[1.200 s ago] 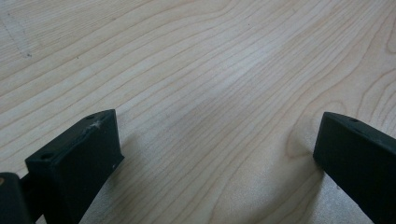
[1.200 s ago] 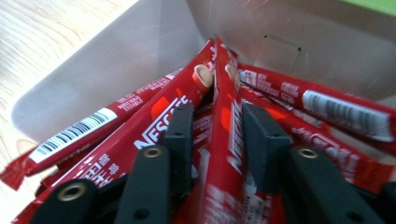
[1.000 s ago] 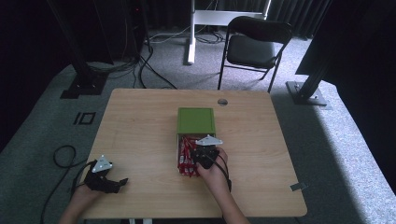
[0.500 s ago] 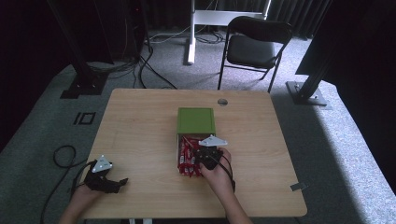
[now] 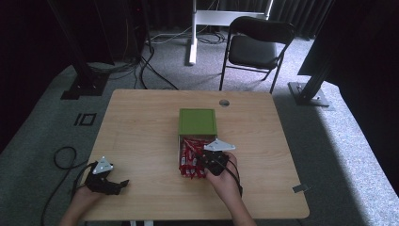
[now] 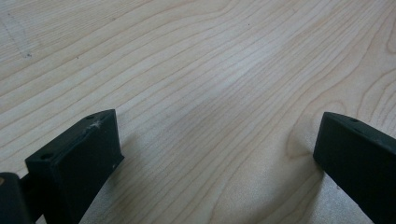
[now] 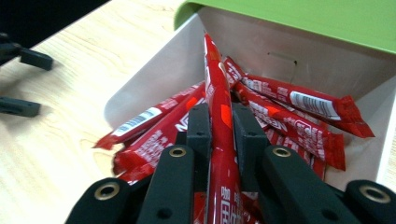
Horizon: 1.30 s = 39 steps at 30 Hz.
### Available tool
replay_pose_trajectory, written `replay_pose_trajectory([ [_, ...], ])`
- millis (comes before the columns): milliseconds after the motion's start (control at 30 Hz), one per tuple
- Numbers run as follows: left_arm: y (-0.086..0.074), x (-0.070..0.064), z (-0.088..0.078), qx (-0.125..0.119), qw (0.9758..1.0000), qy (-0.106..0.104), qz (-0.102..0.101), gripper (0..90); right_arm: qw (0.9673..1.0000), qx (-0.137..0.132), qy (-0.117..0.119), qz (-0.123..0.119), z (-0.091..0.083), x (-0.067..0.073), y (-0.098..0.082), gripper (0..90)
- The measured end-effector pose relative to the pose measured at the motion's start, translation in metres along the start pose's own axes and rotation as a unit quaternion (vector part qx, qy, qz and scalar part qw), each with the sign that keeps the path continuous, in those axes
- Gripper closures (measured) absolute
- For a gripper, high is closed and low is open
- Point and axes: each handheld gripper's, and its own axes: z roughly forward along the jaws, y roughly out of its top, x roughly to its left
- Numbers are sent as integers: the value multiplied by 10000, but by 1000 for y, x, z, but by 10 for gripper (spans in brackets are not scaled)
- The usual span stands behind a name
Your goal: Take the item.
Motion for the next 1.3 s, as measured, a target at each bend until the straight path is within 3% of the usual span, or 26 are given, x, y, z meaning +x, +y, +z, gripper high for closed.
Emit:
replay_pose_trajectory([
  [333,0,0,0,7,10000,-1,8,16,9995,-182,250,-13,-20,2,7,796],
  [500,0,0,0,5,10000,-3,0,16,9981,-405,452,83,-30,3,12,795],
  [667,0,0,0,5,10000,-1,2,16,9973,-570,452,141,-35,1,15,795],
  [833,0,0,0,6,10000,-2,3,16,9962,-789,308,218,-43,-4,19,795],
  [1100,0,0,0,5,10000,-3,1,16,9934,-1118,-129,226,-52,-14,23,795],
  [1300,0,0,0,5,10000,-2,4,16,9889,-1369,-450,369,-60,-30,27,795],
])
